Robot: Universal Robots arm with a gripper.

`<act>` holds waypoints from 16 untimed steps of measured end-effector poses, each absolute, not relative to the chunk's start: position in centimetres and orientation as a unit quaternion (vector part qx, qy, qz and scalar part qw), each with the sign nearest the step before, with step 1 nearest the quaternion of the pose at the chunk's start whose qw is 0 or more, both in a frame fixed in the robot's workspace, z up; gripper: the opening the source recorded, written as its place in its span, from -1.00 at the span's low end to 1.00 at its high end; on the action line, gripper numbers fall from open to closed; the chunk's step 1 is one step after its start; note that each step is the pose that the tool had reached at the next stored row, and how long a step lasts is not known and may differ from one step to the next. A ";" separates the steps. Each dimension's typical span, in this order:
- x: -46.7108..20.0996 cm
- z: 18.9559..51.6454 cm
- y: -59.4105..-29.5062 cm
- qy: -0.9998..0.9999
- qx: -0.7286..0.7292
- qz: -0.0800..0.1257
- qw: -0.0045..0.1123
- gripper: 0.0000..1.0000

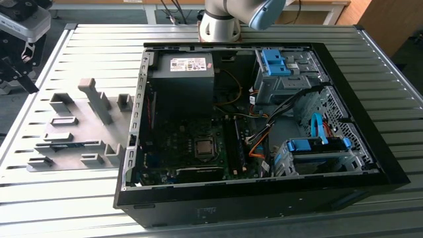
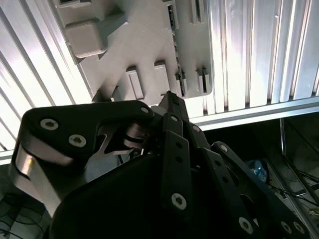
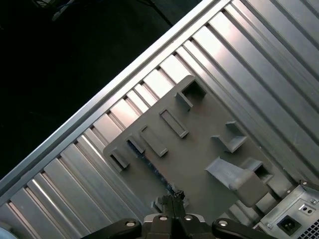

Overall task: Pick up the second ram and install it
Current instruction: 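Pick up the second ram and move it above second insertion slot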

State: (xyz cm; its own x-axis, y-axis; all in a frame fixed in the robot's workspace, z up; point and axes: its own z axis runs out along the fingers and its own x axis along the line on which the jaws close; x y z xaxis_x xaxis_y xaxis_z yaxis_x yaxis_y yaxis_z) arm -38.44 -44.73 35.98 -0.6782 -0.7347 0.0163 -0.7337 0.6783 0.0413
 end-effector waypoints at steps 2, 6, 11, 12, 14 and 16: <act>-38.4 36.0 -44.7 -0.916 0.401 -0.016 0.016 -0.79; -38.4 36.0 -44.7 -0.915 0.402 -0.016 0.016 -0.79; -38.4 36.0 -44.7 -0.915 0.403 -0.016 0.016 -0.79; -38.4 36.0 -44.7 -0.915 0.403 -0.016 0.016 -0.79; -38.4 36.0 -44.7 -0.914 0.404 -0.016 0.016 -0.79; -38.4 36.0 -44.7 -0.913 0.408 -0.015 0.016 -0.79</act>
State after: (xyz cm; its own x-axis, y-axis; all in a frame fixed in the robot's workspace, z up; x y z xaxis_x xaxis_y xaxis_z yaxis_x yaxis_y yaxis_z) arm -38.44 -44.73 35.98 -0.6667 -0.7451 0.0163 -0.7442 0.6667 0.0412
